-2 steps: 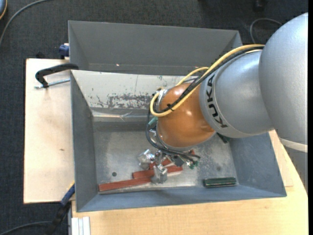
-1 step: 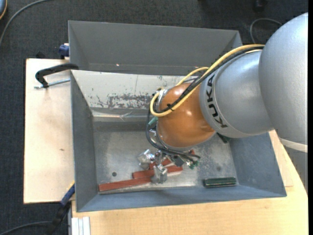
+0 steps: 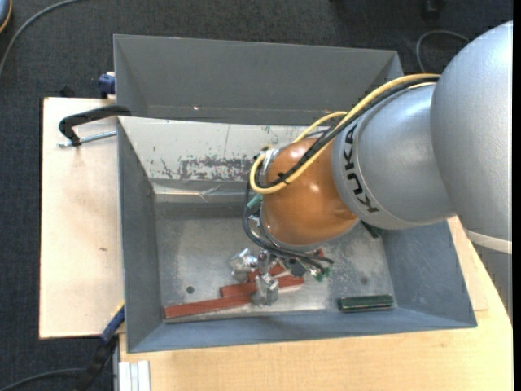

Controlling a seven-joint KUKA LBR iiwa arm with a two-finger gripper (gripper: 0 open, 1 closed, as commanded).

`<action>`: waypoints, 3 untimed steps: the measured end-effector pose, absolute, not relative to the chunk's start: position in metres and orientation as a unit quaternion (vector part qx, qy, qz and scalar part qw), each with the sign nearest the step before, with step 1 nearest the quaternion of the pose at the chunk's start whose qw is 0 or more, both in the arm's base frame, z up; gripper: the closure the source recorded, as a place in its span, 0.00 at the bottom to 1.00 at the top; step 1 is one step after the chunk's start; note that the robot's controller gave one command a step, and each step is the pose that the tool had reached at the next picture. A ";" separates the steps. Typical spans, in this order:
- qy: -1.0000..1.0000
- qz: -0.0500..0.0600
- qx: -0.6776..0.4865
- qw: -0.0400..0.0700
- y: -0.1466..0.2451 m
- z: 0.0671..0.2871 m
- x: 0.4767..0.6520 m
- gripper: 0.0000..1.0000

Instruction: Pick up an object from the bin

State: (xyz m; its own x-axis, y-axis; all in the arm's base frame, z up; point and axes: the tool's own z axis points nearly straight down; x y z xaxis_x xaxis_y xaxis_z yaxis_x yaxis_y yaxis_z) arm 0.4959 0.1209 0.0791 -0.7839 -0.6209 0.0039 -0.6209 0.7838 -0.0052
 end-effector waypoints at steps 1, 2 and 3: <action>-0.944 0.003 0.329 0.001 0.121 0.079 0.496 1.00; -0.944 0.003 0.329 0.001 0.121 0.079 0.496 1.00; -0.944 0.003 0.329 0.001 0.121 0.079 0.496 1.00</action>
Offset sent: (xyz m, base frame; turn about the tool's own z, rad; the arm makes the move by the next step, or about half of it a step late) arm 0.0000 0.0000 0.0000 0.0000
